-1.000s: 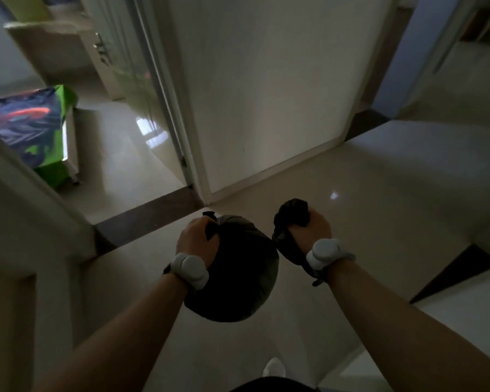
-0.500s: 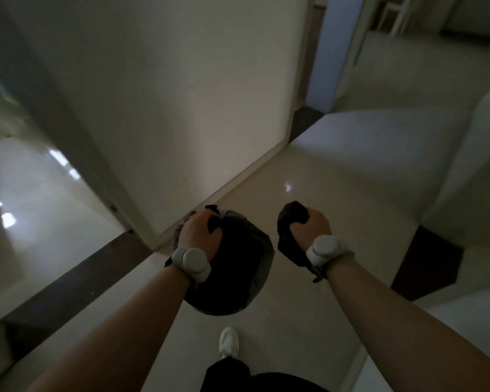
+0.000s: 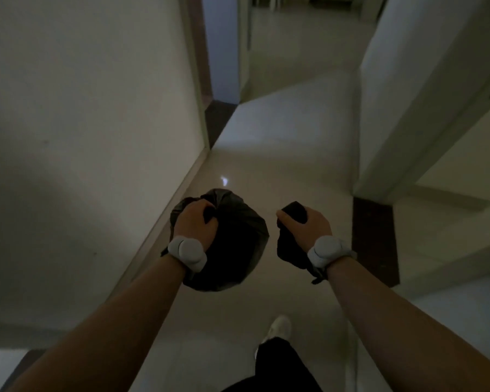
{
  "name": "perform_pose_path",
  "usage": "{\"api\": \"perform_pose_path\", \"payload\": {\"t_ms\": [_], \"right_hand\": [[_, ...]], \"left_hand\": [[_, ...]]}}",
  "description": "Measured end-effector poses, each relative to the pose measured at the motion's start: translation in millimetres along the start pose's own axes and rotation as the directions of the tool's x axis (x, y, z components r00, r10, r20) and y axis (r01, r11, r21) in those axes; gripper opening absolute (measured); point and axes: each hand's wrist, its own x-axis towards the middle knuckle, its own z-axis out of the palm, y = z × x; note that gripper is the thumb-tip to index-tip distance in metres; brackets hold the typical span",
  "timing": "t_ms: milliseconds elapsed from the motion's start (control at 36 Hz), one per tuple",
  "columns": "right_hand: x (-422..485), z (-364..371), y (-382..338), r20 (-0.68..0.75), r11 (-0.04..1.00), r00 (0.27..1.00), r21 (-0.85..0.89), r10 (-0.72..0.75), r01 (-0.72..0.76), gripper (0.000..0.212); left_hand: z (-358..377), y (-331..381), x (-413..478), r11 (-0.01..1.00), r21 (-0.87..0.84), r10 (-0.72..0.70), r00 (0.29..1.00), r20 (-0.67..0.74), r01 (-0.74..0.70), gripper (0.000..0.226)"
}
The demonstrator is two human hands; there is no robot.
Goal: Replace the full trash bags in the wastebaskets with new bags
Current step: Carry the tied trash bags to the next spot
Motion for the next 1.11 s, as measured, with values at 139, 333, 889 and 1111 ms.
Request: {"api": "perform_pose_path", "payload": {"t_ms": [139, 333, 889, 1111], "right_hand": [[84, -29, 7, -0.038, 0.999, 0.999, -0.023, 0.025, -0.026, 0.027], [214, -79, -7, -0.050, 1.000, 0.999, -0.002, 0.007, -0.007, 0.029], [532, -116, -41, -0.227, 0.996, 0.974, -0.089, -0.008, -0.012, 0.036], [619, -155, -33, -0.311, 0.995, 0.947, -0.041, 0.079, -0.096, 0.036]], "left_hand": [[25, 28, 86, 1.000, 0.030, -0.002, 1.000, -0.002, 0.002, 0.015], [50, 73, 205, 1.000, 0.022, -0.004, 1.000, -0.016, 0.004, 0.017], [96, 119, 543, 0.996, -0.041, 0.076, 0.997, 0.007, -0.075, 0.019], [132, 162, 667, 0.985, -0.070, 0.164, 0.980, 0.109, -0.157, 0.013]]}}
